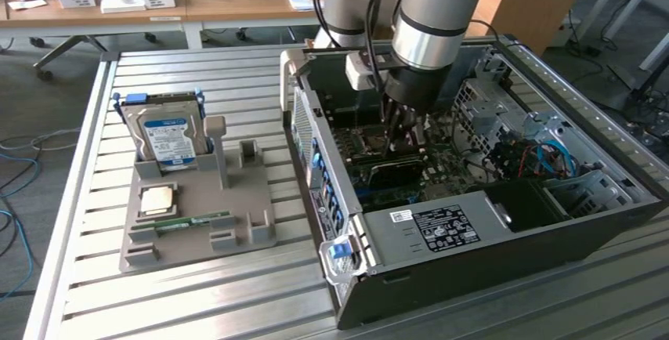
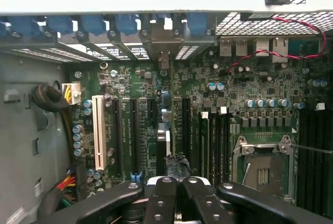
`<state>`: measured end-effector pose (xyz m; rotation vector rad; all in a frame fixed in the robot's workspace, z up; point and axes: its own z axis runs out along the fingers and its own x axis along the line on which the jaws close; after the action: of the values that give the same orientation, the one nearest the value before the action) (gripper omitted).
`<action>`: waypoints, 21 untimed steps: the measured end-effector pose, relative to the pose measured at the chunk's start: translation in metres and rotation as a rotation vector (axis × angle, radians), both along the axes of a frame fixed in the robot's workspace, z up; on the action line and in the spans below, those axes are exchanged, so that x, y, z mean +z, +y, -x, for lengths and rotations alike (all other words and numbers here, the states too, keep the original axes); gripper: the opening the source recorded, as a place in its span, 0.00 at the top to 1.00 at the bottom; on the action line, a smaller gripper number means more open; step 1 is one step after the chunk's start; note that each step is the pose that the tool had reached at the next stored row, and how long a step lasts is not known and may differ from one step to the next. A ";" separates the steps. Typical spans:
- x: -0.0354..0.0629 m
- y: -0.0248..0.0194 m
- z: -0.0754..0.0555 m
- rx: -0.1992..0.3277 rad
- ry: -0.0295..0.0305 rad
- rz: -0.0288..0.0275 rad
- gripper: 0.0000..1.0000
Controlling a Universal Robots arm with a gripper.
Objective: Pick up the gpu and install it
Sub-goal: 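Press down on the gpu until it lock into place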
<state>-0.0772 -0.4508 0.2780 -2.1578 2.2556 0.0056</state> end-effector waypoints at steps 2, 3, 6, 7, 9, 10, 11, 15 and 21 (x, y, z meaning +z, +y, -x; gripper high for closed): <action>-0.0030 0.0007 0.000 0.000 0.0000 0.0000 0.89; -0.0045 0.0010 0.000 0.000 0.0000 -0.0001 0.89; -0.0085 0.0016 0.000 0.000 0.0000 -0.0003 0.89; -0.0091 0.0017 0.000 0.000 0.0000 -0.0002 0.89; -0.0091 0.0017 0.000 0.000 0.0001 -0.0001 0.89; -0.0091 0.0017 0.000 0.000 0.0001 -0.0001 0.89; -0.0093 0.0020 0.000 0.000 0.0001 -0.0001 0.89; -0.0102 0.0035 0.000 0.000 0.0000 -0.0003 0.89; -0.0128 0.0029 0.000 0.000 0.0001 -0.0002 0.89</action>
<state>-0.0776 -0.4479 0.2652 -2.1575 2.2557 0.0059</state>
